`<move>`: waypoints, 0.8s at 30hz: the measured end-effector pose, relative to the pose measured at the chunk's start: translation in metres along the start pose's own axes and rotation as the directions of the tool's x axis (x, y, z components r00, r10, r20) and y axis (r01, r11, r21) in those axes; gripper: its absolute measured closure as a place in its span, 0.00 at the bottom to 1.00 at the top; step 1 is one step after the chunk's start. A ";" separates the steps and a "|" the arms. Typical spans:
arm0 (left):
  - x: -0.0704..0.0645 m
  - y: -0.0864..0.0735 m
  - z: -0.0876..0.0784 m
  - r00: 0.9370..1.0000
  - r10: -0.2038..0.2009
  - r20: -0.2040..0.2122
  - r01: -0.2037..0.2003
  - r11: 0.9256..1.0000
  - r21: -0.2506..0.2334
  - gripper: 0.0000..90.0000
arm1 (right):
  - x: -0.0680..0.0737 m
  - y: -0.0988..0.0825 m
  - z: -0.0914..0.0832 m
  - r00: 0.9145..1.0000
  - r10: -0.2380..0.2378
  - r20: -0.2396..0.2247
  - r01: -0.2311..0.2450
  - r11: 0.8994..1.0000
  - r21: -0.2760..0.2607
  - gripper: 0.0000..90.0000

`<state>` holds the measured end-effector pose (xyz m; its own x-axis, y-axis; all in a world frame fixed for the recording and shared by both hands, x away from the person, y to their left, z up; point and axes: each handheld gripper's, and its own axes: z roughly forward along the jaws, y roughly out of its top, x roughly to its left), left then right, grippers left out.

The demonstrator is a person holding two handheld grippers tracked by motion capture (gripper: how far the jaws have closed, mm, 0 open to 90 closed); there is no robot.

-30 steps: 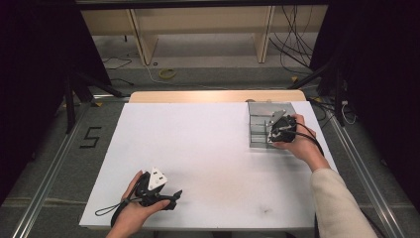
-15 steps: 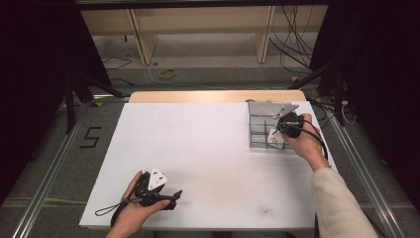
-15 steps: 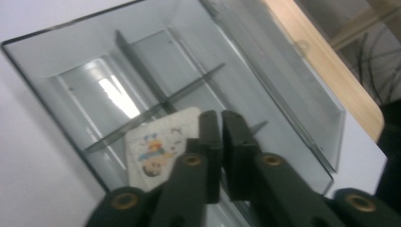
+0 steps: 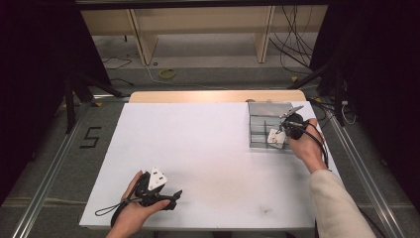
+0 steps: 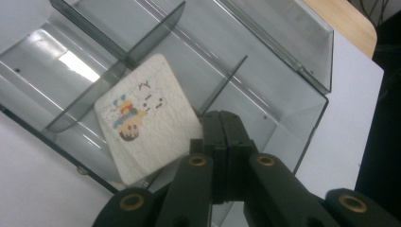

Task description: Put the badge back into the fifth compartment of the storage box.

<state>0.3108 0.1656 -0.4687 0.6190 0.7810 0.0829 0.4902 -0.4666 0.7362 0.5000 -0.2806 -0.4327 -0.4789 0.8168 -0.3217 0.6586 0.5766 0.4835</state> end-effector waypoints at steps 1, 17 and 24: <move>0.000 0.000 0.000 1.000 -0.001 0.000 0.001 1.000 -0.001 0.17 | 0.000 0.000 0.000 1.000 0.006 -0.002 -0.006 1.000 0.001 1.00; 0.000 0.000 0.000 1.000 -0.003 0.000 0.003 1.000 0.003 0.17 | 0.002 -0.001 -0.006 0.996 0.042 0.082 -0.033 0.994 -0.107 0.92; -0.001 -0.001 -0.001 1.000 -0.001 0.001 0.001 1.000 -0.002 0.17 | 0.009 -0.009 -0.029 0.995 0.095 -0.010 -0.095 0.974 -0.204 0.68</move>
<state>0.3091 0.1654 -0.4687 0.6191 0.7811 0.0815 0.4895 -0.4650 0.7377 0.4729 -0.2794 -0.4167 -0.4197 0.8678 -0.2660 0.5687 0.4798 0.6681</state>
